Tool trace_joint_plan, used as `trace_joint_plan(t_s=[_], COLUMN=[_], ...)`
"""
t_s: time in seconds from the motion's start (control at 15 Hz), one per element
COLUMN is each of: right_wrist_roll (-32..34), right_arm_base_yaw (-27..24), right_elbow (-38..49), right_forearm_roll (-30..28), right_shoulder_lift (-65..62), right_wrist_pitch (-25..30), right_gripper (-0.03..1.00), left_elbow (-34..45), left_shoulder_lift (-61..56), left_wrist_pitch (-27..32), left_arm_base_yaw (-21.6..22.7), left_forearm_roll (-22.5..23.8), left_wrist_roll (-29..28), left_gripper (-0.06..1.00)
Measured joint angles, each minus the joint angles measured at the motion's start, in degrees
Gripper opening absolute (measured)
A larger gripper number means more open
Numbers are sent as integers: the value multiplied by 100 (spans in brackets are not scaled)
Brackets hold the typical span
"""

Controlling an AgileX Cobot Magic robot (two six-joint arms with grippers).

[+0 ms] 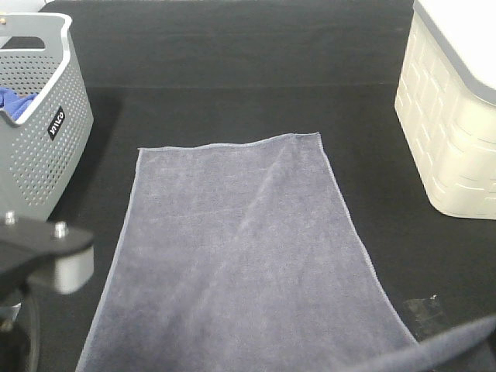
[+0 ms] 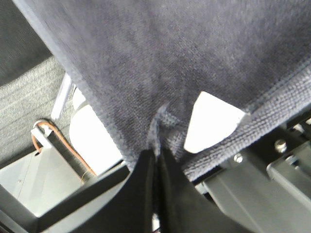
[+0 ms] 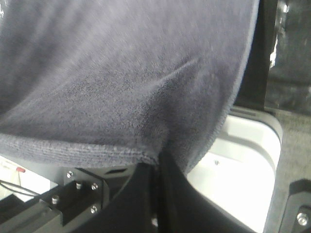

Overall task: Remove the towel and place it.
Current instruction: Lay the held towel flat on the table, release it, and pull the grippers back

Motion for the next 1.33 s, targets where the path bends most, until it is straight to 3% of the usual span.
trace_joint_plan(t_s=[0.2, 0.4, 0.6, 0.67, 0.73, 0.87, 1.0, 1.2, 1.33], right_wrist_roll=[92, 138, 143, 149, 166, 195, 195, 195, 195], right_arm_base_yaw=[-34, -34, -34, -46, -74, -97, -97, -97, -97], right_elbow=[435, 447, 447, 447, 447, 395, 338, 332, 160], right_forearm_roll=[23, 138, 92, -69, -264, -292, -298, -298, -309], right_shoulder_lift=[0, 0, 0, 0, 0, 0, 0, 0, 0], right_wrist_pitch=[0, 0, 0, -11, -34, -40, -40, -40, -34], right_gripper=[0, 0, 1, 6, 16, 45, 67, 70, 70], left_elbow=[321, 848, 928, 957, 1043, 1066, 1066, 1026, 722], left_shoulder_lift=[-6, -11, -11, -11, -11, -11, -11, -11, -6], left_wrist_pitch=[-292, -945, -1152, -985, -602, -435, -441, -424, -401], left_arm_base_yaw=[-172, -183, -183, -183, -183, -183, -183, -183, -183], left_forearm_roll=[40, -178, -201, -138, -52, 6, 40, 132, 464], left_wrist_roll=[-252, -275, -275, -275, -298, -338, -338, -338, -338], left_gripper=[0, 0, 1, 6, 17, 48, 66, 67, 67])
